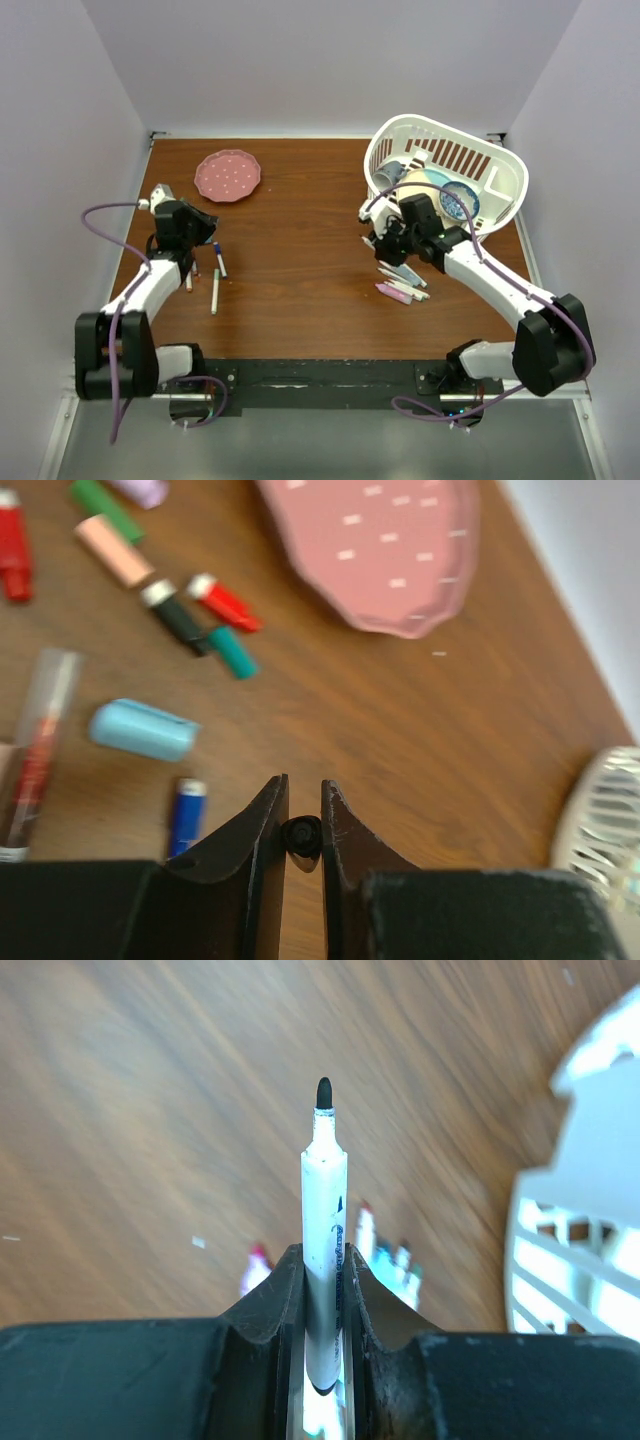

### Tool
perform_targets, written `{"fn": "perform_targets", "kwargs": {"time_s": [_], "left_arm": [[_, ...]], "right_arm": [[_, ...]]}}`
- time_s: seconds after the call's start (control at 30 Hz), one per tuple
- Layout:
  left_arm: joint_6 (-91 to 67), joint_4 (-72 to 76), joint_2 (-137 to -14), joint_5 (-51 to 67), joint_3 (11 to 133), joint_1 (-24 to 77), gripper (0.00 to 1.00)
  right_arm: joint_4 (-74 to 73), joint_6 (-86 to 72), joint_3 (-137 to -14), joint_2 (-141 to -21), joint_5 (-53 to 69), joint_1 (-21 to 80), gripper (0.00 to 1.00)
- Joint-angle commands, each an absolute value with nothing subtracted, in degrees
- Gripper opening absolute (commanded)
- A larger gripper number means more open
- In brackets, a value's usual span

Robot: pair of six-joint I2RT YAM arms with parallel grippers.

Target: Open the pen caps

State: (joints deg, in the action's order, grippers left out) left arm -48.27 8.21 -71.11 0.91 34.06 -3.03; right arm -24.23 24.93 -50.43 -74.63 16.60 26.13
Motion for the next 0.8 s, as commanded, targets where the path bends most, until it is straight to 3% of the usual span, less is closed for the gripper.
{"fn": "perform_targets", "kwargs": {"time_s": [0.0, 0.17, 0.3, 0.77], "left_arm": [[-45.8, 7.7, -77.4, -0.4, 37.6, -7.1, 0.07], [-46.9, 9.1, -85.2, 2.9, 39.5, -11.6, 0.15], [-46.7, 8.9, -88.8, 3.4, 41.8, -12.7, 0.27], [-44.4, 6.9, -85.9, 5.8, 44.7, -14.1, 0.52]], "right_arm": [[-26.7, 29.1, -51.1, -75.4, 14.9, 24.5, 0.01], [-28.2, 30.4, -51.2, -77.9, 11.1, 24.3, 0.04], [-31.1, 31.6, -53.3, -82.1, 9.8, 24.3, 0.01], [-31.2, 32.1, -53.3, -86.3, 5.9, 24.3, 0.08]]}}
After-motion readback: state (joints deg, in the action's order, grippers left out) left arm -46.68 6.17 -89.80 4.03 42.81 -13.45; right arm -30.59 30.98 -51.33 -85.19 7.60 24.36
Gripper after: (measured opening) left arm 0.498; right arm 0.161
